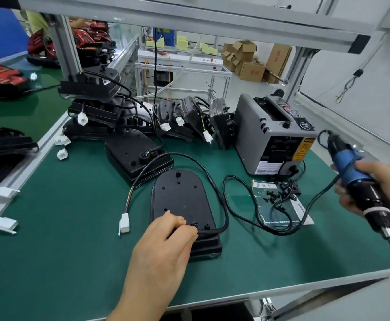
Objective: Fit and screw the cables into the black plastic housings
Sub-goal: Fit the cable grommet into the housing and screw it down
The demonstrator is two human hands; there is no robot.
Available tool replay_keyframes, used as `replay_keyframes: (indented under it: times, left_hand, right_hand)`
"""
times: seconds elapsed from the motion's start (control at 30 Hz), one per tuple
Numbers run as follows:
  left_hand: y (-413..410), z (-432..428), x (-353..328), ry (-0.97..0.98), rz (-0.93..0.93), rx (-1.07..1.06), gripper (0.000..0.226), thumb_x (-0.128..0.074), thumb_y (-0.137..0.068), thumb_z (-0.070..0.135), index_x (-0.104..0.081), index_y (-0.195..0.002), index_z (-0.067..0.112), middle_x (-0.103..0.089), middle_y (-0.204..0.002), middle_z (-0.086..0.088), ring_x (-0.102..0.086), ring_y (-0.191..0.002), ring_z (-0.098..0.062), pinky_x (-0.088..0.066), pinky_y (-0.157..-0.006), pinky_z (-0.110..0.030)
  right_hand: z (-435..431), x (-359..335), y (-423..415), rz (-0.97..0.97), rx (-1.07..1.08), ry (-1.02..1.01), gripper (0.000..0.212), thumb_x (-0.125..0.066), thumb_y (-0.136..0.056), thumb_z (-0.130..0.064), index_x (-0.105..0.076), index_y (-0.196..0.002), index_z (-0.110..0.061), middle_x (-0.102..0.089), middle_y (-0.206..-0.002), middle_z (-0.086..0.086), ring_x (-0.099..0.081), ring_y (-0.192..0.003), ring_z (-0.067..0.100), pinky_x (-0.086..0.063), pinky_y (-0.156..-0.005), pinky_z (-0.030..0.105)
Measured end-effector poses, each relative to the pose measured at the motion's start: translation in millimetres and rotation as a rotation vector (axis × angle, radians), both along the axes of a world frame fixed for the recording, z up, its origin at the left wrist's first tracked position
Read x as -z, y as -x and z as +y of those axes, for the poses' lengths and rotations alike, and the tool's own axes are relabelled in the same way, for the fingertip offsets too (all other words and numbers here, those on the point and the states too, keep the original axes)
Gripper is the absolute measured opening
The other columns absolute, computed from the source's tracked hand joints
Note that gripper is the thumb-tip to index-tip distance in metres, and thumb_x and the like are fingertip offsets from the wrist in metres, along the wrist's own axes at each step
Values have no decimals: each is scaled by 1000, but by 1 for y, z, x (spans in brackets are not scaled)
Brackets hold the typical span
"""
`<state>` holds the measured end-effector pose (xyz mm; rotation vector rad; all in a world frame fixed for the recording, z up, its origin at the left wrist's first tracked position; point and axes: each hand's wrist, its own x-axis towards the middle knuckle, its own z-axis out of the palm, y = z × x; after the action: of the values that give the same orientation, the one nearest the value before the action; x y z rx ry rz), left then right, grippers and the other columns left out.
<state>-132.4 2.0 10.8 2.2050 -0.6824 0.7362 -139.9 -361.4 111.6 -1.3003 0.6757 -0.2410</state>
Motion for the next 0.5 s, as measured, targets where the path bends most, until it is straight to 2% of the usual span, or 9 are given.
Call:
replay_keyframes:
  times: [0.1, 0.2, 0.33, 0.5]
  left_hand:
    - [0, 0, -1, -4, -11, -1, 5, -66, -78, 11, -70, -78, 10, -59, -81, 0, -61, -79, -17, -39, -97, -15]
    - [0, 0, 1, 7, -32, -8, 5, -66, -78, 12, -70, -77, 10, -58, -83, 2, -59, -83, -16, -42, -98, -21]
    - [-2, -1, 3, 16, -57, -1, 4, -67, -77, 10, -71, -78, 11, -55, -86, 4, -59, -83, -16, -41, -100, -21]
    - [-3, 0, 4, 25, -61, 6, 7, -69, -76, 9, -69, -81, 13, -55, -88, 4, -58, -81, -16, -44, -98, -25]
  right_hand:
    - [35, -11, 0, -157, -33, -177, 44, -51, -82, -25, -56, -121, -5, -61, -79, 10, -58, -62, 17, -51, -46, 21]
    - [71, -15, -4, -238, -172, -274, 40, -48, -77, -16, -54, -115, -3, -63, -76, 9, -56, -59, 14, -48, -43, 19]
    - [109, -11, -14, -294, -296, -211, 51, -56, -65, -20, -57, -113, -4, -62, -78, 8, -56, -60, 15, -48, -43, 21]
    - [137, -7, -26, -373, -335, -153, 30, -50, -83, -18, -59, -109, -5, -61, -75, 6, -57, -57, 16, -49, -46, 23]
